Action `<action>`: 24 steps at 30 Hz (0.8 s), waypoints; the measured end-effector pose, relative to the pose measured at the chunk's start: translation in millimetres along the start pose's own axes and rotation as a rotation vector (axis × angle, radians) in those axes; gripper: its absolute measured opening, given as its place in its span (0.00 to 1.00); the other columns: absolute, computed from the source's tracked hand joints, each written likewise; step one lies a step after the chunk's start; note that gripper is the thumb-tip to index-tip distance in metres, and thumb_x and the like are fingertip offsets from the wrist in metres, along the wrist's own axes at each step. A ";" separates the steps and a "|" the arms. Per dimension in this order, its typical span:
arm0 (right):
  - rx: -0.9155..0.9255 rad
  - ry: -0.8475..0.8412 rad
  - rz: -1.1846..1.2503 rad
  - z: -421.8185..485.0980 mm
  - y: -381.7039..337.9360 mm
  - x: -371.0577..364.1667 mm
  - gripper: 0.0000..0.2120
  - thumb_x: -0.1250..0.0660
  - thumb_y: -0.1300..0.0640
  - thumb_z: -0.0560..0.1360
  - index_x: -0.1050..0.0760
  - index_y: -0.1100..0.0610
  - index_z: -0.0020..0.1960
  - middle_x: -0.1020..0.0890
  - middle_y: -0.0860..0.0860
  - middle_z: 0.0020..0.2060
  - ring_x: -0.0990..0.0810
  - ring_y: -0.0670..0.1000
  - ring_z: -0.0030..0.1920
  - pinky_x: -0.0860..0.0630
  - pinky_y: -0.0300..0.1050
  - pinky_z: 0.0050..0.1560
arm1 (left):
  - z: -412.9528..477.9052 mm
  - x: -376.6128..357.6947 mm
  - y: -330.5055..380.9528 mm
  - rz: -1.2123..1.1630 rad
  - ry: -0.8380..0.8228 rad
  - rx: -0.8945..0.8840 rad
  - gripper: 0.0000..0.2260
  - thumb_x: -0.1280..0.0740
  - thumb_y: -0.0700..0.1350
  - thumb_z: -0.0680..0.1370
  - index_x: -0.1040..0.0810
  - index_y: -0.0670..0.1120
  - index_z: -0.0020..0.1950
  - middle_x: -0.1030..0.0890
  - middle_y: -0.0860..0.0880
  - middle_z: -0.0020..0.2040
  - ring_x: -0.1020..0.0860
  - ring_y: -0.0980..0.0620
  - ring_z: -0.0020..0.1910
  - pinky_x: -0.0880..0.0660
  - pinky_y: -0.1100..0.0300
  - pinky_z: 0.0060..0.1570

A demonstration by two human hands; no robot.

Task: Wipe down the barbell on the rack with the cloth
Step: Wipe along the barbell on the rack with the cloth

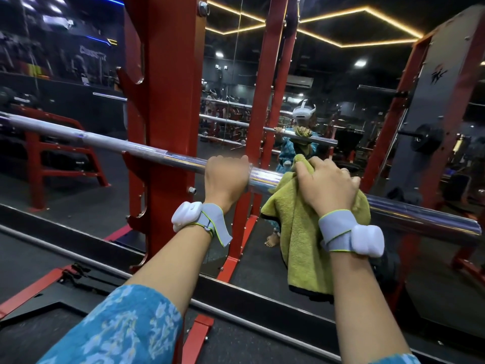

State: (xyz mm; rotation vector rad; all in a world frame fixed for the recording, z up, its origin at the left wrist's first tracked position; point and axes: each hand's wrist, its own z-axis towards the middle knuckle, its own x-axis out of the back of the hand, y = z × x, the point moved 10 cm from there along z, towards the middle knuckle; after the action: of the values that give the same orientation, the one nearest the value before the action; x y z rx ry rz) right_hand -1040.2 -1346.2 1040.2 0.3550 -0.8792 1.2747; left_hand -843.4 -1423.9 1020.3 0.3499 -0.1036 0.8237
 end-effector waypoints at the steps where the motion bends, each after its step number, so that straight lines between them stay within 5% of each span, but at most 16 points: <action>1: 0.010 -0.025 0.015 1.9 -4.7 -1.7 0.22 0.49 0.40 0.78 0.24 0.52 0.57 0.23 0.54 0.58 0.28 0.62 0.59 0.38 0.55 0.59 | -0.1 -0.1 -0.1 -0.005 0.000 0.005 0.24 0.47 0.48 0.77 0.27 0.41 0.24 0.25 0.42 0.23 0.29 0.40 0.25 0.33 0.55 0.34; 11: 0.188 -0.091 0.064 -1.6 -83.0 -23.0 0.20 0.50 0.42 0.79 0.26 0.52 0.58 0.24 0.54 0.58 0.27 0.62 0.59 0.38 0.56 0.60 | 3.2 -1.9 -3.1 0.007 0.018 -0.029 0.24 0.45 0.48 0.77 0.31 0.42 0.22 0.29 0.44 0.20 0.30 0.42 0.21 0.33 0.57 0.30; 16: 0.206 0.062 -0.003 -10.6 -57.9 -10.1 0.24 0.49 0.37 0.75 0.26 0.51 0.60 0.23 0.52 0.55 0.26 0.60 0.55 0.36 0.51 0.54 | 0.5 -3.4 -2.9 -0.021 0.000 -0.025 0.25 0.47 0.50 0.78 0.32 0.42 0.23 0.27 0.44 0.22 0.30 0.42 0.25 0.39 0.56 0.35; 24: -0.032 0.186 -0.007 -10.5 22.9 12.2 0.27 0.50 0.38 0.71 0.24 0.53 0.56 0.22 0.55 0.52 0.25 0.61 0.54 0.38 0.51 0.54 | -0.4 -3.9 -1.6 -0.006 -0.029 0.001 0.26 0.49 0.51 0.77 0.26 0.41 0.25 0.24 0.42 0.24 0.28 0.40 0.28 0.36 0.54 0.36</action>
State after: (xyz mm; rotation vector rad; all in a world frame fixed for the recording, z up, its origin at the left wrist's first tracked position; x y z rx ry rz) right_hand -1057.2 -1324.2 1037.2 0.2098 -0.7384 1.2641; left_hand -844.9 -1427.5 1018.6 0.3625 -0.1289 0.8130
